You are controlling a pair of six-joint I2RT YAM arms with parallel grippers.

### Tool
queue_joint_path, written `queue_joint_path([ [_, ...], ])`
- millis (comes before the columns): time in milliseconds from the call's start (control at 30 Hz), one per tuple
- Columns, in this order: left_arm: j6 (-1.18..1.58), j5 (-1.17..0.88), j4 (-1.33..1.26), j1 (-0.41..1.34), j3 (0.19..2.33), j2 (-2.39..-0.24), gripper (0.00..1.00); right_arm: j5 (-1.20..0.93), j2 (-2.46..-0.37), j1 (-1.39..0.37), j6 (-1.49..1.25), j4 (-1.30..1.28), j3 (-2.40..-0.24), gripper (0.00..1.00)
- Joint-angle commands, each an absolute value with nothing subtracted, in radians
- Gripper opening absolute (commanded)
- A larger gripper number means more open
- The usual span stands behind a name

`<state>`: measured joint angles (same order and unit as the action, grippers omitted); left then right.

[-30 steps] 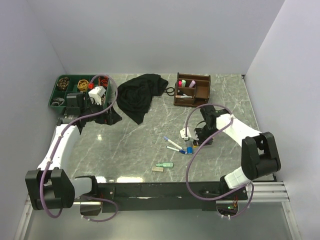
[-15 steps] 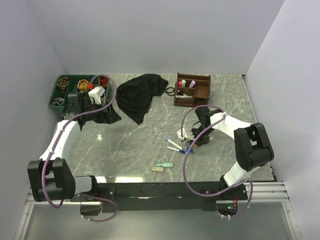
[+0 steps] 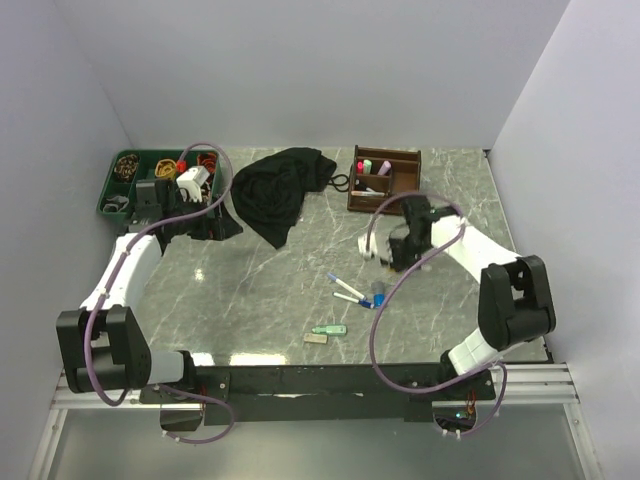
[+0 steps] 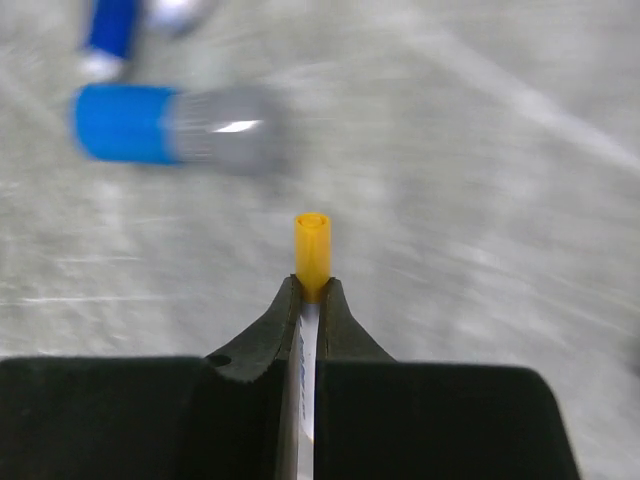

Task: Sort the stationery into containers
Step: Pick up the pen from the center of the board, then place the pen in the storage box.

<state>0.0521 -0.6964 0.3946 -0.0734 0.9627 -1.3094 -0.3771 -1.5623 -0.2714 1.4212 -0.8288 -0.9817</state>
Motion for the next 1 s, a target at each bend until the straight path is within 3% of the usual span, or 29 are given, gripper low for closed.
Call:
queue_joint_path([
  [0,0.075,-0.733,0.345,-0.074,1.037,-1.336,0.93,-0.506,-1.535,-0.247,1.316,-0.795,-1.207,0.0],
  [200,0.069,-0.735,0.37,-0.06,1.104,-1.384,0.93,-0.744,-1.649,-0.204,1.028,-0.51,-1.374,0.0],
  [600,-0.044,-0.716,0.474,-0.031,1.169,-1.46,0.93,-0.833,-1.867,-0.187,0.896,-0.019,-1.454,0.0],
  [967,-0.135,-0.647,0.563,0.037,1.216,-1.535,0.93,-0.862,-1.96,-0.172,1.012,-0.006,-1.522,0.0],
])
